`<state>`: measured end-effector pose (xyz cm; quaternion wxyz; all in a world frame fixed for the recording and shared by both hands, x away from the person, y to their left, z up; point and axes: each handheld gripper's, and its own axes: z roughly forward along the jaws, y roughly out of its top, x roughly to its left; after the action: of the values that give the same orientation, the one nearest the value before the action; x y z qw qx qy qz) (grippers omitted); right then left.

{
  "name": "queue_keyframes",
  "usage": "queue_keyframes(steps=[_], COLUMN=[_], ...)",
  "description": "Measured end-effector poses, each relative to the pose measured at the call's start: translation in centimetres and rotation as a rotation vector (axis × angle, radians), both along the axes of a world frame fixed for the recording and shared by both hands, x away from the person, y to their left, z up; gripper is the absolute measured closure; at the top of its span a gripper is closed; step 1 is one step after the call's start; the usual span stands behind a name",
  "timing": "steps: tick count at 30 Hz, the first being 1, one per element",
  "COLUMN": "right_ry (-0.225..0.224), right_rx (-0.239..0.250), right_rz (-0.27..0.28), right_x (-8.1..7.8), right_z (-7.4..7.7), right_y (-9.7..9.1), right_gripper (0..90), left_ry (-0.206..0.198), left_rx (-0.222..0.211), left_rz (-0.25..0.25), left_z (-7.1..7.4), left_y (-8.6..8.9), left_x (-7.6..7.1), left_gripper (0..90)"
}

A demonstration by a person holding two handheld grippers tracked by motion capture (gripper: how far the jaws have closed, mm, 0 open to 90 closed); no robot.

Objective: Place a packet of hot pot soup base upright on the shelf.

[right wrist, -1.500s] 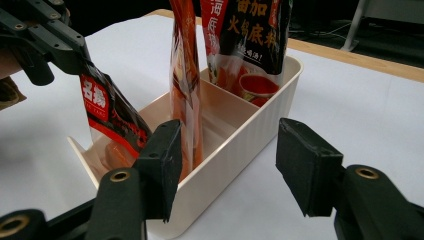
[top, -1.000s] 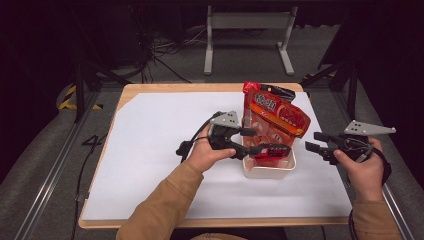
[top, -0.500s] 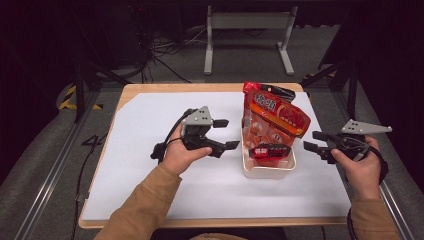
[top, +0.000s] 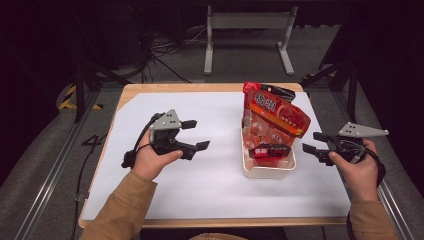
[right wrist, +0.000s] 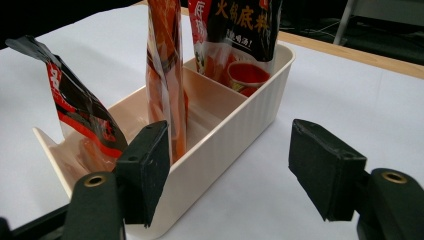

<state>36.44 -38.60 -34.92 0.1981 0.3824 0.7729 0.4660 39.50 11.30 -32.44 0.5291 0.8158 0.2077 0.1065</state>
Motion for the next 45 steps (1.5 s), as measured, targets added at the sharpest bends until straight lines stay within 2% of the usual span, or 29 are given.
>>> queue_keyframes(steps=[5,9,15,21,22,24,27,31,35,39,45], right_ry=[0.007,0.001,-0.012,-0.006,-0.003,-0.003,0.002,0.014,0.013,0.012,0.018], right_rx=[-0.003,-0.003,-0.012,-0.014,-0.013,-0.012,-0.015,-0.020,-0.021,-0.018,-0.018], right_rz=[-0.004,-0.001,0.005,-0.006,-0.009,-0.009,-0.006,-0.009,-0.021,-0.033,-0.037], right_x=[0.0,0.1,0.2,0.5,0.5,0.7,0.9,1.1,1.1,1.1,1.3], right_z=[-0.8,-1.3,-2.2,-3.0,-3.2,-3.5,-3.9,-4.2,-4.3,-4.5,-4.7], right_y=[0.1,0.0,-0.1,-0.4,-0.4,-0.4,-0.4,-0.4,-0.6,-0.8,-1.0], right_gripper=[31.2,30.2,29.0,28.6,28.4,28.0,27.5,26.9,26.5,26.2,25.3], left_ry=[0.014,0.000,0.022,0.046,0.052,0.070,0.077,0.112,0.142,0.136,0.152], left_rx=[-0.016,-0.005,-0.012,0.007,-0.007,0.001,-0.007,0.021,0.041,0.061,0.060], left_rz=[0.056,0.095,0.139,0.162,0.163,0.170,0.184,0.192,0.195,0.191,0.210], left_z=[-1.0,-1.8,-3.3,-5.0,-5.3,-5.8,-6.3,-8.1,-9.1,-9.4,-9.7], left_y=[2.5,3.8,5.3,6.3,6.5,6.5,6.7,6.9,6.8,7.0,7.4], left_x=[-0.1,-0.1,-0.3,-0.3,-0.2,0.0,0.0,0.6,0.9,0.9,0.8], left_gripper=[17.2,15.9,15.2,13.6,12.2,12.1,12.0,11.6,9.7,8.1,7.3])
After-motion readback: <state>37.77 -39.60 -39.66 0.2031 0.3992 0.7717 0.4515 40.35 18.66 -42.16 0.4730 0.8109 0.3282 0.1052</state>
